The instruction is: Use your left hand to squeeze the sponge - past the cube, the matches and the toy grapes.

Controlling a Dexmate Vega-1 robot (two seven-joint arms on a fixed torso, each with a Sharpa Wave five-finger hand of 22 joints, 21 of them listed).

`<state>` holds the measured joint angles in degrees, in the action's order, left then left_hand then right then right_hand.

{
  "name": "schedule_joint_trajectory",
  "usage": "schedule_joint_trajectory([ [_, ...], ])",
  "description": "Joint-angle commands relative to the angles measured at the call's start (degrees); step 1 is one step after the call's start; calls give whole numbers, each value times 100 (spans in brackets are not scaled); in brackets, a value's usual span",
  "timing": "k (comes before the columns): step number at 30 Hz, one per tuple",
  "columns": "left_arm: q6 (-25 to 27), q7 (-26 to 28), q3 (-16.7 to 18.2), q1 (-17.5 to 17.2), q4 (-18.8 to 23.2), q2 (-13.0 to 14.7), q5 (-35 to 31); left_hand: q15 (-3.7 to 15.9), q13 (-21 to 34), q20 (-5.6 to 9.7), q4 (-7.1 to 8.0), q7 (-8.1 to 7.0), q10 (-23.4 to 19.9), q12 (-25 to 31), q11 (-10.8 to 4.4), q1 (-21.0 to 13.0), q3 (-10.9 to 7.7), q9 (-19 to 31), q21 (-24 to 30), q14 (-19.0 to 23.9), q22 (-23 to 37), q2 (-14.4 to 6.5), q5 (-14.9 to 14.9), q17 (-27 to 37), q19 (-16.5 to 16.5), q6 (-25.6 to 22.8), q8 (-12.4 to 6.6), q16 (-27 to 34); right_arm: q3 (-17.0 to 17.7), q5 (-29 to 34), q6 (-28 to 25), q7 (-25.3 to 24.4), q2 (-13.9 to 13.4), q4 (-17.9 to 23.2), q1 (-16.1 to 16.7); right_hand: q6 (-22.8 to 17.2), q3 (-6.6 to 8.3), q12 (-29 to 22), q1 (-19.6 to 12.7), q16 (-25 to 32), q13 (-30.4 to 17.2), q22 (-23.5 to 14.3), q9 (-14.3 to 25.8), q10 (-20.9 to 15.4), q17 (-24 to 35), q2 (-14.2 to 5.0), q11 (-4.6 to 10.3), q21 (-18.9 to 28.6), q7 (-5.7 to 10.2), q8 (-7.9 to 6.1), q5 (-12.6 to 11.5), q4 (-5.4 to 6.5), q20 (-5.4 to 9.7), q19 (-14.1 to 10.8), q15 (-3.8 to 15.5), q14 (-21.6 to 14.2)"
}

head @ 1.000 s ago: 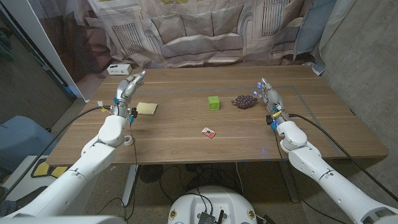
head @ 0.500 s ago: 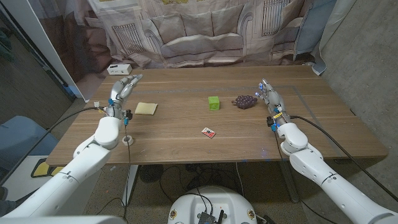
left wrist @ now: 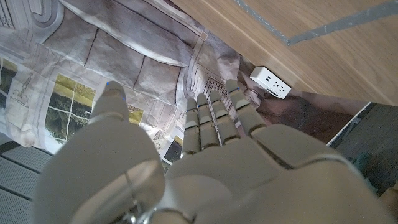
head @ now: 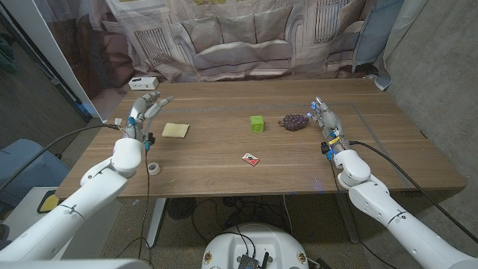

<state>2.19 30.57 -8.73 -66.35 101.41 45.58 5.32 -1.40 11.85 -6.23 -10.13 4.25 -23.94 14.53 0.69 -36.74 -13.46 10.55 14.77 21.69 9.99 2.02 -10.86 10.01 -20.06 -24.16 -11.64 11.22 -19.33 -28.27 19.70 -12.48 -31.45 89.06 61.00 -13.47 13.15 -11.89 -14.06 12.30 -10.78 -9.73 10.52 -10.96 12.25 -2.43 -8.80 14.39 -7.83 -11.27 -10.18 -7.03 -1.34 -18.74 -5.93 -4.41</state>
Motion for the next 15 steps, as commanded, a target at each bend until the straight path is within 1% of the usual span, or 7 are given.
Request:
schedule_joint_trajectory([
  [1,1015,237,-89,-89,414,279,-523,72,9,27,-14,-57,-41,-27,-69,-123,-10,13,-16,52,12,48,-31,10,-25,-32,-4,-7,-12,46,-78,-56,-24,137,66,-69,27,-13,-47,39,-22,-13,11,-44,11,-13,-24,-6,-2,-17,-11,-28,-6,-53,-22,-59],
  [9,1394,-34,-151,-28,535,556,-617,81,11,37,-6,-68,-55,-31,-58,-178,-10,14,-32,52,12,82,-40,10,-36,-46,-4,-12,-12,78,-128,-157,-11,244,132,-80,28,-14,-53,39,-22,-14,11,-60,10,-18,-21,-20,-6,-17,-9,-32,-12,-58,-28,-67],
  [13,1737,-135,-298,101,636,711,-812,93,12,40,-3,-68,-55,-36,-76,-218,-16,14,-39,60,13,93,-45,9,-43,-51,-3,-11,-10,107,-146,-207,-14,287,176,-83,27,-11,-54,39,-23,-14,11,-60,11,-20,-15,-26,-6,-16,-8,-33,-15,-62,-29,-71],
  [15,2020,-178,-454,211,724,804,-1015,99,12,41,-3,-69,-55,-38,-79,-232,-19,15,-42,63,13,96,-46,9,-48,-51,-2,-11,-16,117,-128,-219,3,283,186,-87,27,-11,-54,38,-23,-14,11,-65,11,-23,-22,-30,-6,-16,-7,-33,-15,-66,-30,-71],
])
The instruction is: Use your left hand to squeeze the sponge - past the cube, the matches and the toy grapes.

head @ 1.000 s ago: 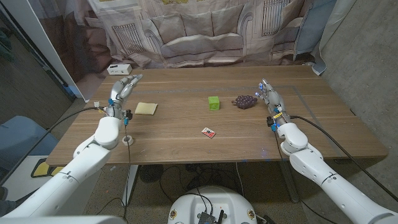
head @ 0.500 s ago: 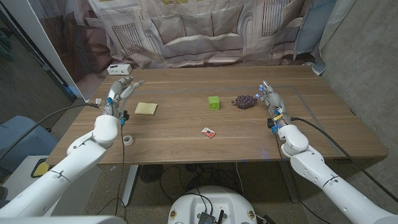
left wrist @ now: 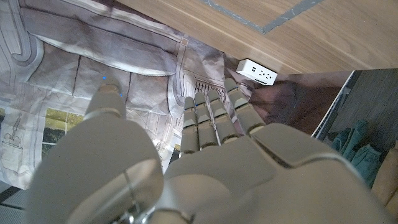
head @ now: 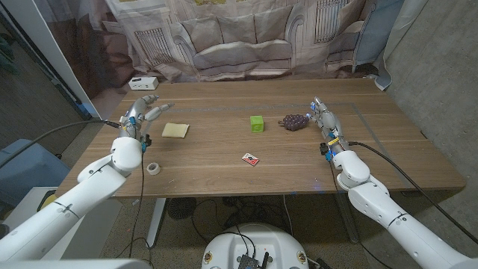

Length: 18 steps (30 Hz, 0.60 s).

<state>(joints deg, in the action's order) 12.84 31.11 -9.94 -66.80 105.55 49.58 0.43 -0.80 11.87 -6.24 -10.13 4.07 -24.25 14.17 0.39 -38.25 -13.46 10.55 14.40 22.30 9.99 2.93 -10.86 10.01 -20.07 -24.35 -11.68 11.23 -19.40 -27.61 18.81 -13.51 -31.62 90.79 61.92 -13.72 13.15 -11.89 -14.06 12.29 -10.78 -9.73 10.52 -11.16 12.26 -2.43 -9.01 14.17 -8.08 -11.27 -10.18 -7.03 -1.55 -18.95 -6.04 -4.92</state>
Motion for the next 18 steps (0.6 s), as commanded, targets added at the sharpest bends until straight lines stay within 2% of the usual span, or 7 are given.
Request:
schedule_joint_trajectory([
  [1,977,-231,-339,260,316,406,-530,36,11,44,-3,-53,-26,-2,-53,-92,-21,15,-7,2,13,6,-48,9,-49,-35,1,-12,-9,52,-37,-117,21,108,94,-67,27,-11,-54,39,-23,-15,11,-46,11,-24,-2,-10,18,-17,-7,-33,5,-46,-22,-25],
  [10,1419,-556,-668,558,394,603,-750,71,14,57,2,-77,-45,-8,-98,-205,-44,16,-25,7,14,20,-60,8,-75,-43,5,-18,-10,74,-38,-175,51,142,131,-76,21,-7,-51,38,-24,-15,12,-53,12,-23,-1,-25,11,-17,-4,-33,-1,-53,-26,-29],
  [18,1899,-841,-1145,978,426,723,-1167,81,16,59,8,-87,-63,-11,-93,-290,-61,18,-42,27,15,31,-68,7,-88,-60,4,-15,13,93,-121,-233,18,227,164,-84,19,-6,-51,38,-24,-16,12,-64,13,-28,-8,-35,9,-15,-2,-33,-8,-64,-26,-37],
])
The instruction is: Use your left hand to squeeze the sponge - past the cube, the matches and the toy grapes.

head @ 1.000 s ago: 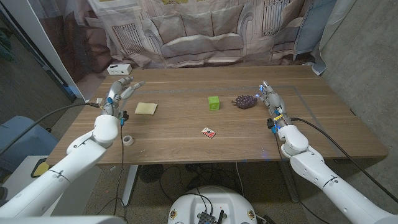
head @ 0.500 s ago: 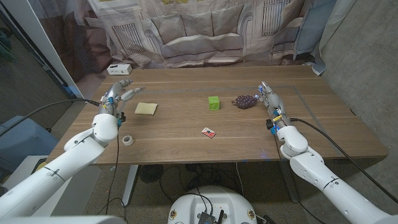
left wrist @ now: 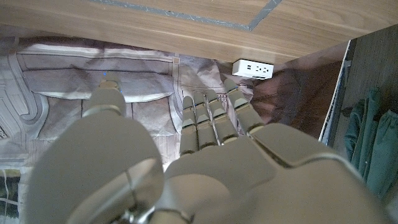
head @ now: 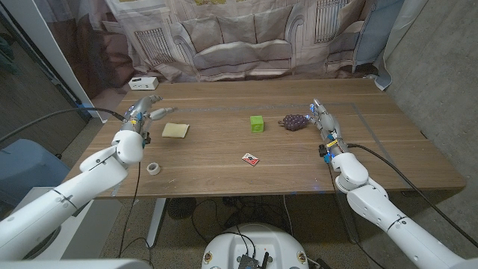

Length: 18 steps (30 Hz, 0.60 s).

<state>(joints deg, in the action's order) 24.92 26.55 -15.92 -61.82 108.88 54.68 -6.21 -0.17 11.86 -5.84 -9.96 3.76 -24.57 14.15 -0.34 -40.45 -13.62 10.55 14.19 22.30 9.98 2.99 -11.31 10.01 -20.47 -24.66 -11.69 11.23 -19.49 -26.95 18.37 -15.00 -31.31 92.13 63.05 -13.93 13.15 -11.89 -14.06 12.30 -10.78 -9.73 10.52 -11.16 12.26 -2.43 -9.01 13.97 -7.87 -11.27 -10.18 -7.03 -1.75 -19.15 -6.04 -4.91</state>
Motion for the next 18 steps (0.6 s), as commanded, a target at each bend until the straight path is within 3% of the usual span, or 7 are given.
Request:
schedule_joint_trajectory([
  [1,754,-435,-611,537,95,221,-553,21,17,18,-8,-62,-36,-8,-25,-77,-46,18,-23,30,16,27,-24,7,-49,-27,7,-15,24,23,-77,-81,-12,93,52,-64,19,-5,-51,38,-24,-16,12,-63,13,-28,-4,-16,-13,-15,-2,-34,12,-44,-25,-39],
  [9,1110,-854,-1032,904,103,282,-849,35,20,24,1,-80,-45,-13,-49,-126,-51,19,-33,42,16,40,-27,6,-66,-37,8,-16,23,8,-88,-71,0,78,32,-69,17,-2,-52,36,-25,-17,12,-67,14,-30,-6,-26,-14,-14,-1,-35,8,-51,-30,-41],
  [18,1806,-1685,-1508,1360,330,531,-1230,24,31,-37,27,-122,183,-122,-39,-307,-78,24,-95,-119,18,57,-36,6,-59,226,104,-77,38,1,-88,-77,-1,84,28,-73,16,1,-52,35,-25,-17,12,-71,15,-36,-4,-38,-12,-11,-1,-34,7,-58,-32,-44],
])
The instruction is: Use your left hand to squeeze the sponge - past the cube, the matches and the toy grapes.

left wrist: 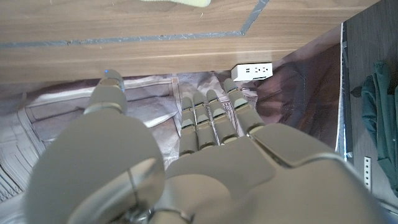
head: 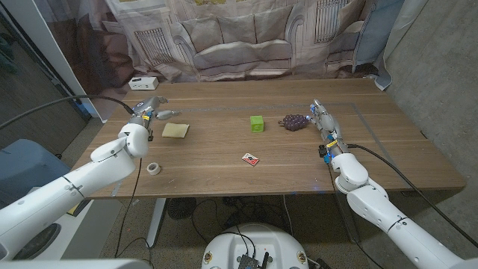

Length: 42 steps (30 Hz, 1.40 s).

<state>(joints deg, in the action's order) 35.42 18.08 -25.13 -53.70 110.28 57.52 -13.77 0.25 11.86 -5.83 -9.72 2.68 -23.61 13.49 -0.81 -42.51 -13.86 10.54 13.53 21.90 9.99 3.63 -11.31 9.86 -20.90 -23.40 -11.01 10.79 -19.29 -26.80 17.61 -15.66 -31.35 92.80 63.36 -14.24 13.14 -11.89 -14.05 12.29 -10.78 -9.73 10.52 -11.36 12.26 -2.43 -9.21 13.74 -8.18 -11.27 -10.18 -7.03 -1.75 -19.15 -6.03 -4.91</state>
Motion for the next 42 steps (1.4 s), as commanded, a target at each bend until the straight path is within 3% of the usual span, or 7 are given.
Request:
schedule_joint_trajectory([
  [1,812,-893,-635,585,207,259,-525,-15,32,-40,1,-23,96,-61,4,-127,-62,24,-34,-84,18,-13,-38,22,-18,123,41,-33,20,-12,-9,-16,4,22,-2,-42,15,1,-51,34,-25,-17,12,-51,15,-36,16,-17,18,-11,-1,-34,8,-58,-31,-42],
  [8,1042,-1034,-840,720,234,254,-796,77,38,-54,-47,-102,135,-80,-133,-481,-168,27,-58,-126,15,-62,-69,22,-84,217,32,-26,29,-3,9,-20,-3,44,20,-45,14,2,-52,34,-26,-18,12,-56,15,-39,17,-24,15,-10,0,-35,8,-63,-31,-47],
  [21,1155,-1390,-1075,891,121,248,-949,103,43,-179,-52,-105,142,-84,-144,-786,-246,28,-41,-113,12,-91,-72,20,-249,236,12,-12,49,26,-63,-87,-49,186,110,-61,12,2,-55,38,-26,-18,12,-73,16,-44,13,-42,10,-11,1,-38,6,-73,-37,-68],
  [24,1306,-1908,-1288,1135,125,298,-1032,84,48,-319,-14,-97,269,-130,-140,-875,-244,30,-60,-214,11,-77,-49,20,-286,353,42,-41,55,17,-77,-99,-51,209,135,-63,11,5,-56,38,-26,-18,12,-73,17,-44,17,-46,11,-10,1,-38,5,-75,-32,-70],
  [28,1428,-2319,-1494,1362,96,301,-1163,40,54,-388,28,-82,332,-145,-78,-874,-213,31,-64,-252,11,-51,-30,21,-339,432,51,-41,59,20,-70,-116,-48,223,166,-78,9,1,-57,42,-26,-19,12,-89,17,-45,6,-51,8,-13,1,-39,1,-88,-42,-88],
  [37,1532,-2485,-1643,1506,-8,191,-1349,6,63,-380,71,-37,229,-93,-52,-890,-181,32,-38,-162,12,-45,-10,22,-509,315,-10,3,70,23,-59,-143,-43,248,223,-113,5,-8,-55,49,-27,-19,12,-127,18,-46,-16,-58,-1,-22,2,-39,-3,-109,-44,-114],
  [42,1621,-2347,-1619,1484,-77,40,-1348,-92,71,-577,115,10,225,-84,37,-868,-141,33,-15,-151,14,-42,9,23,-665,312,-12,5,72,12,-42,-137,-35,232,245,-119,2,-10,-54,50,-27,-19,12,-139,18,-44,-19,-60,-6,-22,3,-40,-7,-124,-48,-122],
])
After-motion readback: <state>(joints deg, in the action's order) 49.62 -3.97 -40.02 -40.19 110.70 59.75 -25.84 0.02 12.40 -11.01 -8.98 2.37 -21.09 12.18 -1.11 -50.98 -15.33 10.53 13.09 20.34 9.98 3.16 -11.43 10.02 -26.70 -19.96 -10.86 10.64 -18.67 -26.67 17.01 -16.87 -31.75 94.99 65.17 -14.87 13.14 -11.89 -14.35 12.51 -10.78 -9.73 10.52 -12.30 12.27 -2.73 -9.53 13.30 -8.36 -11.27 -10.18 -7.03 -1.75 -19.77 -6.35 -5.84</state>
